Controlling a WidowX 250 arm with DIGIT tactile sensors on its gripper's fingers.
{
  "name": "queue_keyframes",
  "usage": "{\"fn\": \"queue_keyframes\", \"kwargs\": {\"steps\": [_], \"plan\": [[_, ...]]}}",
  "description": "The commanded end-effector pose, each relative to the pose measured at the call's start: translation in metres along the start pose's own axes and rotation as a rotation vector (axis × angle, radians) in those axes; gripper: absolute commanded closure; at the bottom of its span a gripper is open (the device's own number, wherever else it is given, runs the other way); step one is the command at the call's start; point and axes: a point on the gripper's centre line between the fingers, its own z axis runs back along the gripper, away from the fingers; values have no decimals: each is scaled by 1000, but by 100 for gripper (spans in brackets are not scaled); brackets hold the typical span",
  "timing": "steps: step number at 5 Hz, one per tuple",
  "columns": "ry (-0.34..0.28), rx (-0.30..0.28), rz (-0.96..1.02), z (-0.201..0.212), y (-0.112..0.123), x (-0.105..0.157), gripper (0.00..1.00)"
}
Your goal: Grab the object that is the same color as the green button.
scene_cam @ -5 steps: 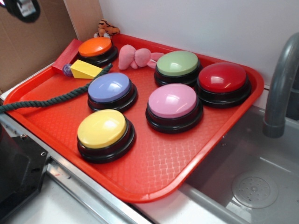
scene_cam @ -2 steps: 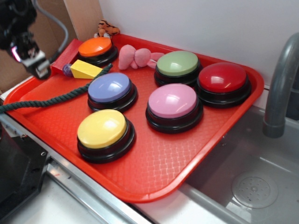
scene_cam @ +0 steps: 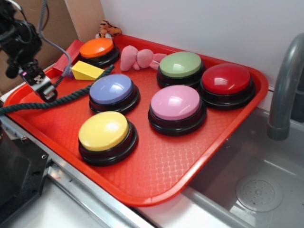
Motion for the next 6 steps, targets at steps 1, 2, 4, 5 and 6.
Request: {"fn": "queue_keyframes", "kwargs": {"steps": [1, 2, 4, 5, 6], "plan": [[42, -20, -41, -40, 6, 7, 15], [44, -35, -31, -51, 3, 7, 100], [42, -18, -43, -39, 0, 9, 100], [85, -1, -44, -27, 0, 11, 100], [114, 15, 10, -11, -2, 18, 100]]}}
